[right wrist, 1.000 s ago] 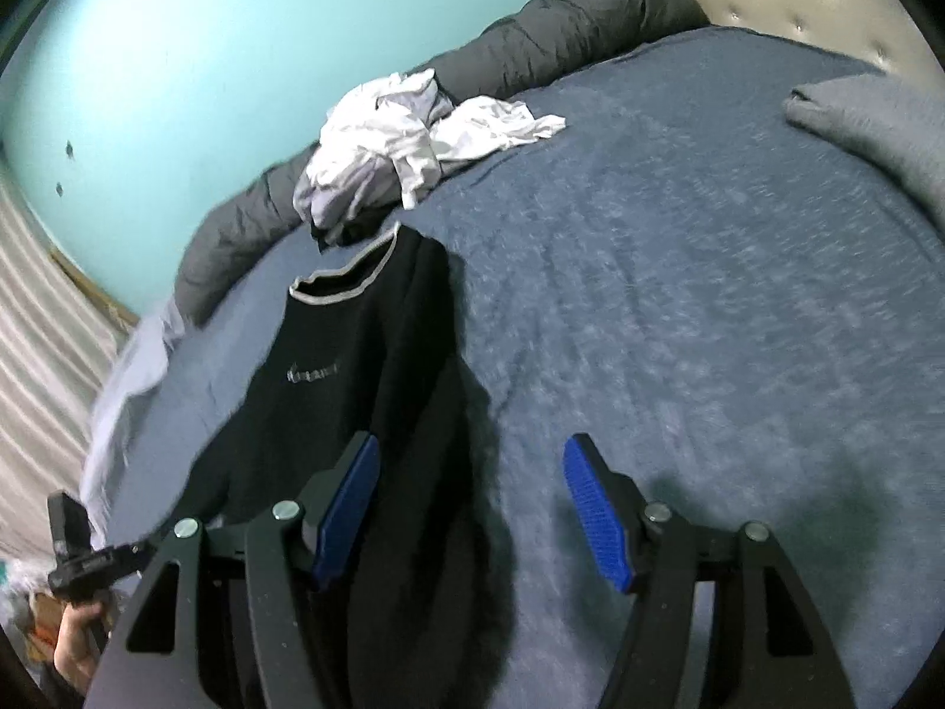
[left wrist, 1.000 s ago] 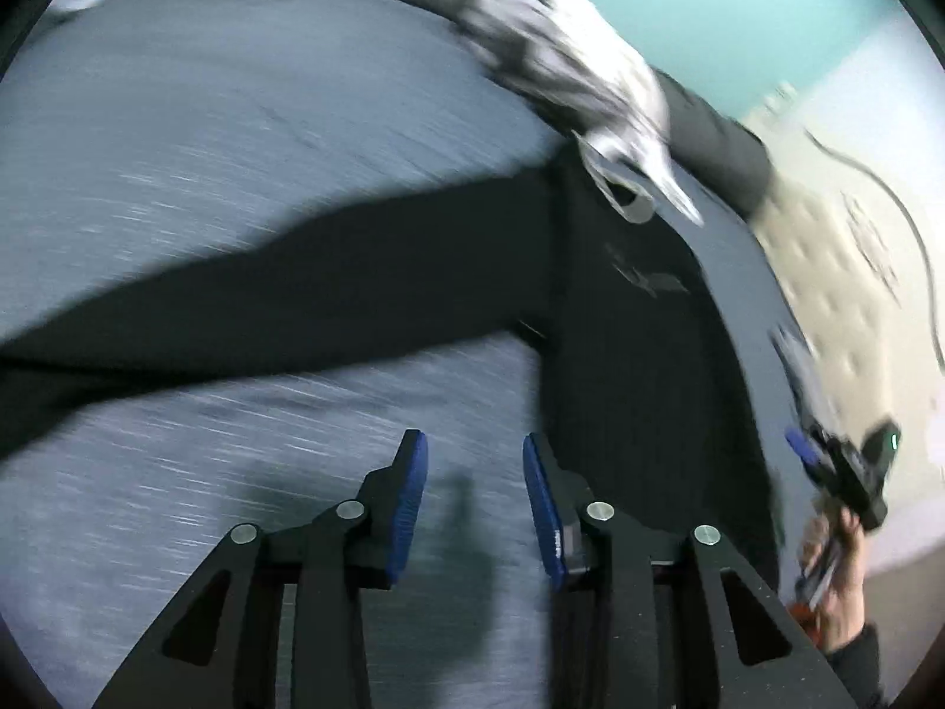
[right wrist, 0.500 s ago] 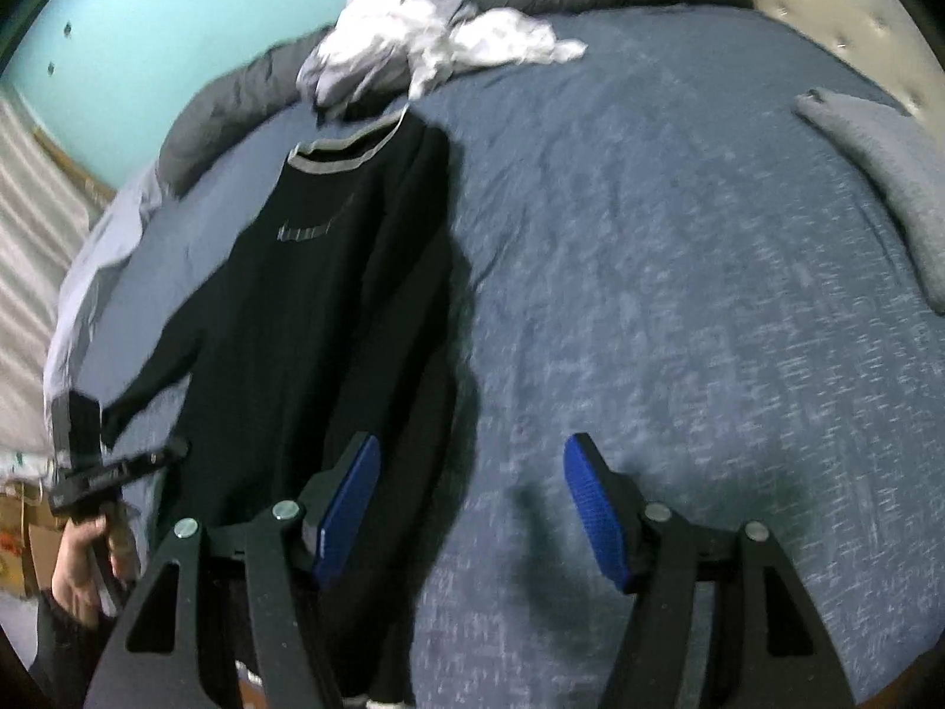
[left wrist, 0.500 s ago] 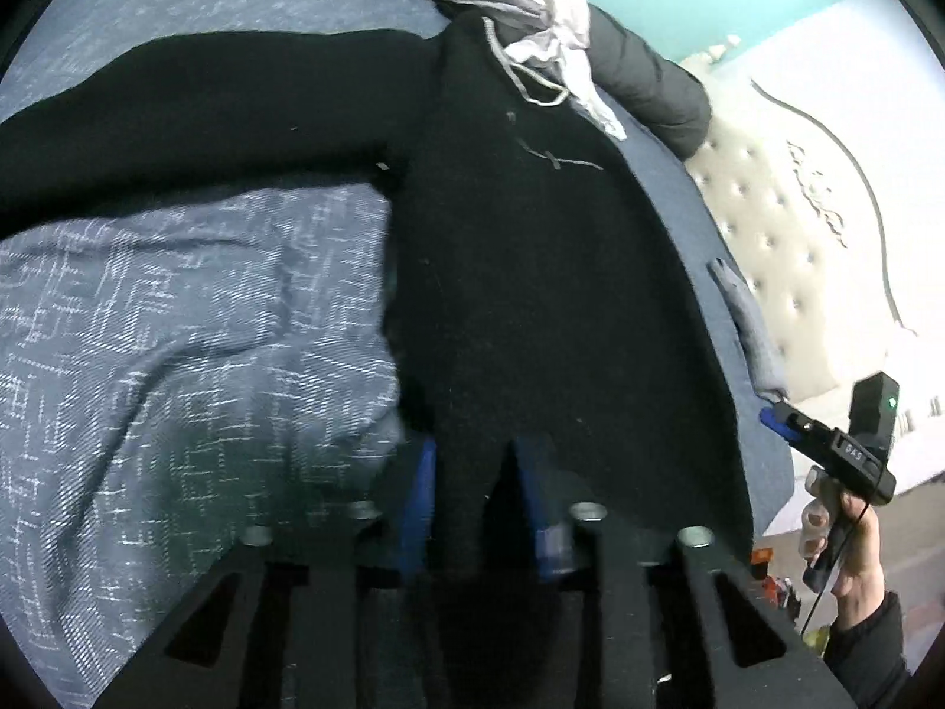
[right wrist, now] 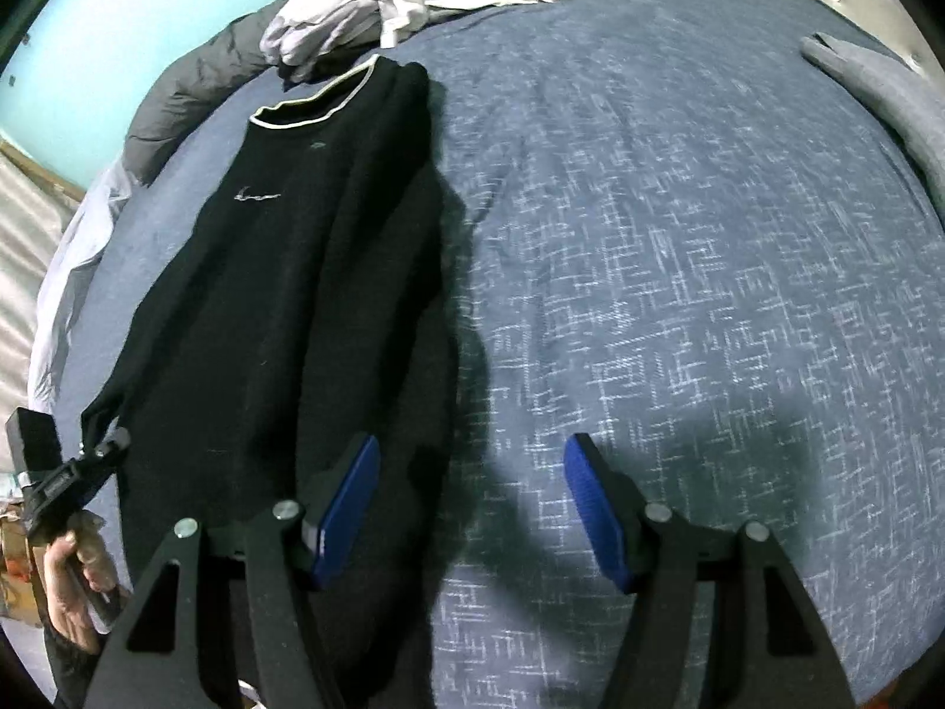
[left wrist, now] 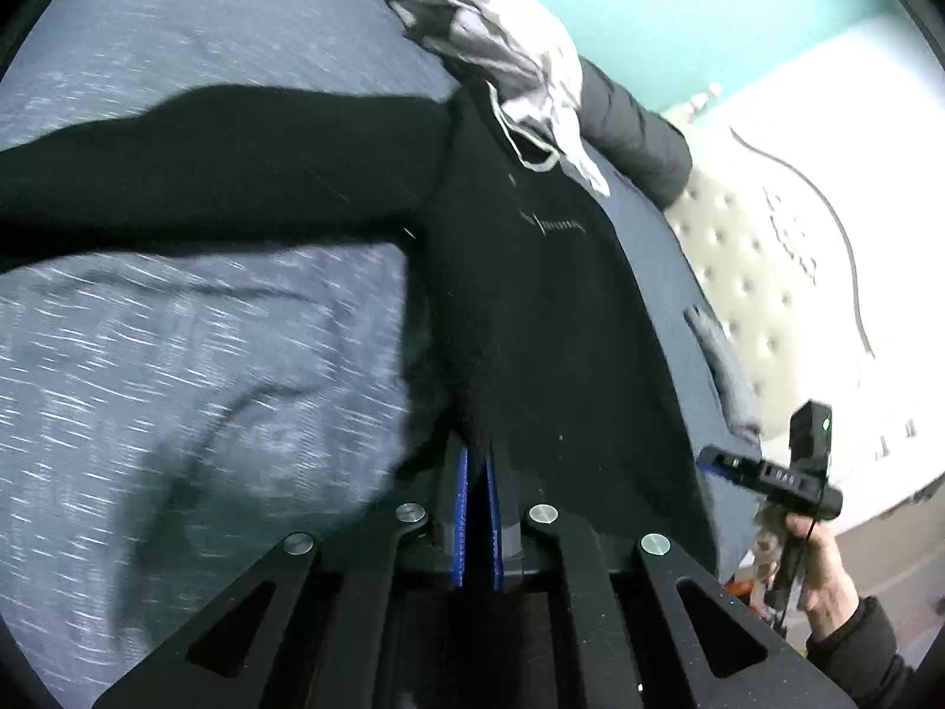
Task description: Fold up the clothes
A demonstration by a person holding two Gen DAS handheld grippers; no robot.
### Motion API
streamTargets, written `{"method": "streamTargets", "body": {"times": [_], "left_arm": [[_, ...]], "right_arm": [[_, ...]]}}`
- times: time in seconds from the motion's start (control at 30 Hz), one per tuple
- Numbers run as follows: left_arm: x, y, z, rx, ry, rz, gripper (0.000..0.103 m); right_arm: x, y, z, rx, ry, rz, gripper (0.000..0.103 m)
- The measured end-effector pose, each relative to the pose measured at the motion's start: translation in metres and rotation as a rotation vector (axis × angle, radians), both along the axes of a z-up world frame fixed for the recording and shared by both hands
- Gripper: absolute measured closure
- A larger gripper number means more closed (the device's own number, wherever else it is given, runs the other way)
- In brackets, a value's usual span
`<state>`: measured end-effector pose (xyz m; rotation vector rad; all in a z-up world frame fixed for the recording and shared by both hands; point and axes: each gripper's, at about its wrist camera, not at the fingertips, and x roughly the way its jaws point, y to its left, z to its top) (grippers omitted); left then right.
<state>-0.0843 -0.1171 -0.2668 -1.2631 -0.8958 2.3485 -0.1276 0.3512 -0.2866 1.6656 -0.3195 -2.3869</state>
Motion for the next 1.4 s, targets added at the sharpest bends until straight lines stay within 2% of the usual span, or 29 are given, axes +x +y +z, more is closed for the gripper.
{"method": "streamTargets", "body": {"times": [0.1, 0.27, 0.3, 0.43, 0.5, 0.63, 0.7, 0.77, 0.8, 0.87, 0.9, 1.2, 1.4], "left_arm": [[0.0, -0.018, -0.001, 0.016, -0.003, 0.056, 0.1], [0.001, -0.031, -0.003, 0.03, -0.005, 0.08, 0.1], [0.001, -0.03, -0.002, 0.028, -0.004, 0.079, 0.1], [0.004, -0.03, 0.0, 0.02, -0.001, 0.076, 0.1], [0.006, -0.03, 0.001, 0.017, 0.001, 0.074, 0.1], [0.005, -0.029, 0.0, 0.014, -0.001, 0.073, 0.1], [0.004, -0.029, -0.001, 0.013, -0.003, 0.072, 0.1], [0.004, -0.029, -0.002, 0.012, -0.004, 0.071, 0.1], [0.004, -0.029, -0.002, 0.012, -0.005, 0.071, 0.1], [0.003, -0.03, -0.003, 0.014, -0.007, 0.071, 0.1], [0.003, -0.03, -0.004, 0.015, -0.008, 0.071, 0.1], [0.002, -0.03, -0.006, 0.021, -0.014, 0.069, 0.1], [0.001, -0.03, -0.007, 0.027, -0.019, 0.069, 0.1]], "right_arm": [[0.004, -0.003, -0.003, 0.03, -0.02, 0.014, 0.037], [0.017, -0.018, -0.013, 0.096, -0.068, 0.102, 0.037], [0.019, -0.02, -0.013, 0.094, -0.074, 0.106, 0.037], [0.028, -0.018, -0.006, -0.025, -0.057, 0.088, 0.037], [0.03, -0.021, 0.0, -0.042, -0.041, 0.086, 0.037], [0.033, -0.041, 0.001, -0.026, -0.036, 0.147, 0.037], [0.037, -0.053, -0.007, 0.041, -0.051, 0.19, 0.038], [0.037, -0.058, -0.014, 0.074, -0.065, 0.207, 0.061], [0.036, -0.059, -0.016, 0.08, -0.07, 0.211, 0.078], [0.036, -0.057, -0.018, 0.092, -0.067, 0.211, 0.086], [0.036, -0.055, -0.017, 0.098, -0.06, 0.207, 0.094], [0.021, 0.011, 0.035, 0.169, 0.09, 0.029, 0.097], [0.001, 0.074, 0.05, 0.211, 0.119, -0.096, 0.097]]}}
